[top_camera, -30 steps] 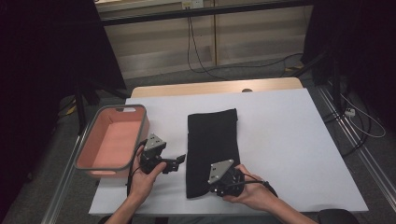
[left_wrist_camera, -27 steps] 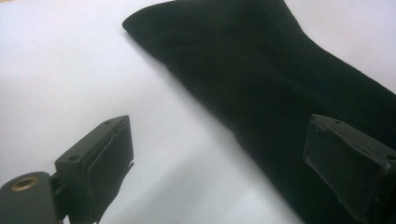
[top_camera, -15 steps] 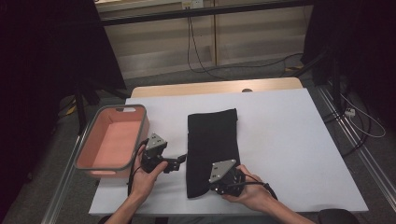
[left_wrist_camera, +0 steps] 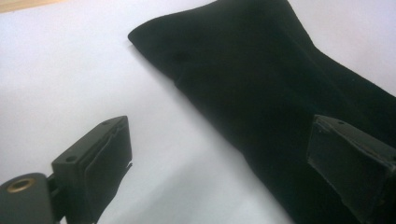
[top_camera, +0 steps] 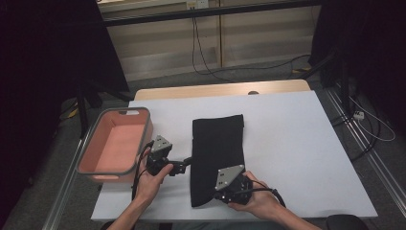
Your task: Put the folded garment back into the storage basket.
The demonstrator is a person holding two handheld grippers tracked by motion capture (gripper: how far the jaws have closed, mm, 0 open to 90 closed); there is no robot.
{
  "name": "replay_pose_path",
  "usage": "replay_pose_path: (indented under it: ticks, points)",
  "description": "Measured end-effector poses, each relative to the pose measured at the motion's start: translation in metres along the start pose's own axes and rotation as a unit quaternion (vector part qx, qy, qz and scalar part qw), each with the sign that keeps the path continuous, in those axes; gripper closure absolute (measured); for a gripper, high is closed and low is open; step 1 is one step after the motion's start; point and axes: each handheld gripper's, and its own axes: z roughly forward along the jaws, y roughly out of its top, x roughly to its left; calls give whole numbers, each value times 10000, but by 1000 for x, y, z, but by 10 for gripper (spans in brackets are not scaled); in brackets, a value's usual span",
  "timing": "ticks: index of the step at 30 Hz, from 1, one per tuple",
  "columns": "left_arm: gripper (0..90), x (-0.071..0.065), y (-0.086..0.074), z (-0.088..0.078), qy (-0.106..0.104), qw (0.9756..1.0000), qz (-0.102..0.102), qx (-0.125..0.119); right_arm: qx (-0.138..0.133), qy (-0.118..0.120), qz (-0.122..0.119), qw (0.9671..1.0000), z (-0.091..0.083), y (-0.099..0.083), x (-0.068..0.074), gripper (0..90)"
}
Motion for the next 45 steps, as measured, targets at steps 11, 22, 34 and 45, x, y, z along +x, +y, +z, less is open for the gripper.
replay_pose_path:
  ticks: [11,22,34,45]
  points:
    - [77,-1,14,8,46,9999,57,84,-201,230,148,9994,-1,-2,3,824]
    - [97,12,44,35,-96,9999,9,-42,-412,261,200,9986,-3,-1,7,824]
    - [166,37,57,79,233,9992,-224,220,-417,303,166,9985,4,-2,9,824]
    - [368,62,62,109,287,9962,-733,367,-368,291,115,9988,7,-4,9,824]
